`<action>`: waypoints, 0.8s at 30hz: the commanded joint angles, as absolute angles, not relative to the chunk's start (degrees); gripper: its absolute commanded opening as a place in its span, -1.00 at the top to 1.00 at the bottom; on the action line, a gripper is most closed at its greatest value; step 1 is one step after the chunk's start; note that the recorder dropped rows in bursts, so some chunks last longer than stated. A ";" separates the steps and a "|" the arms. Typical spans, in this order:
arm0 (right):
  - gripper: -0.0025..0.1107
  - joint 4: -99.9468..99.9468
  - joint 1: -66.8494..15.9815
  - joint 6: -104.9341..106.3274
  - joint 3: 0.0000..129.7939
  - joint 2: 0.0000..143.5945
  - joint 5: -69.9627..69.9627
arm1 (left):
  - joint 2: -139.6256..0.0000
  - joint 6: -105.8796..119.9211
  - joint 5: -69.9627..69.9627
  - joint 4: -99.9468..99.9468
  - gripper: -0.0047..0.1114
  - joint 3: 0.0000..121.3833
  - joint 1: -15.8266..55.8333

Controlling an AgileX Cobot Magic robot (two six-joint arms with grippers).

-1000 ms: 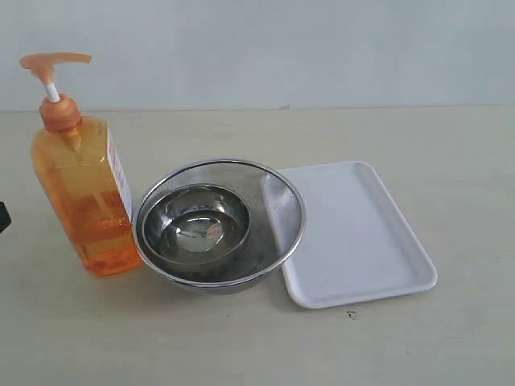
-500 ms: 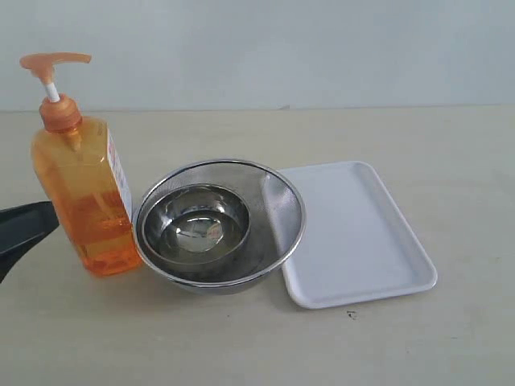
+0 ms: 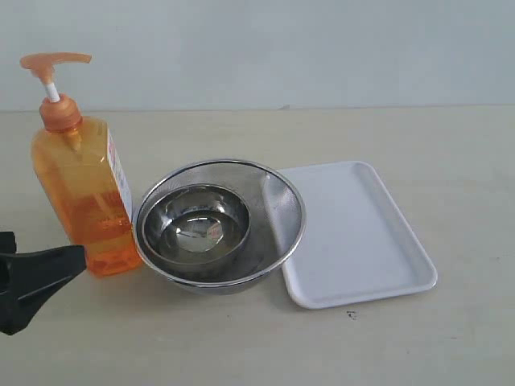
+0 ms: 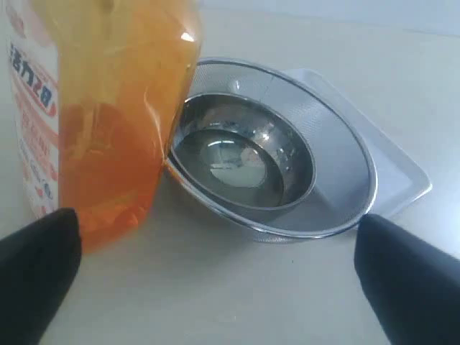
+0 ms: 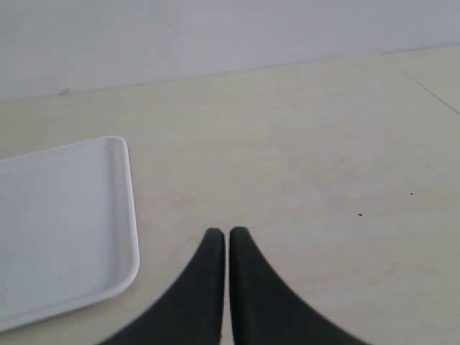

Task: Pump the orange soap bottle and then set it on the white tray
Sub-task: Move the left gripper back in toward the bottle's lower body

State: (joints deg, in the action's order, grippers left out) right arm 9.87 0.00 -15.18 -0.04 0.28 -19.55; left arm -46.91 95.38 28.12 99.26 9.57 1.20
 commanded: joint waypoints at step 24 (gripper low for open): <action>0.96 9.86 0.16 -14.87 0.00 0.00 -19.17 | -46.62 61.33 32.01 73.18 -0.72 12.52 1.44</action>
State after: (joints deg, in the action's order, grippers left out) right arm 9.87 0.00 -15.18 -0.04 0.28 -19.55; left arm -48.12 71.42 33.56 80.95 11.08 1.20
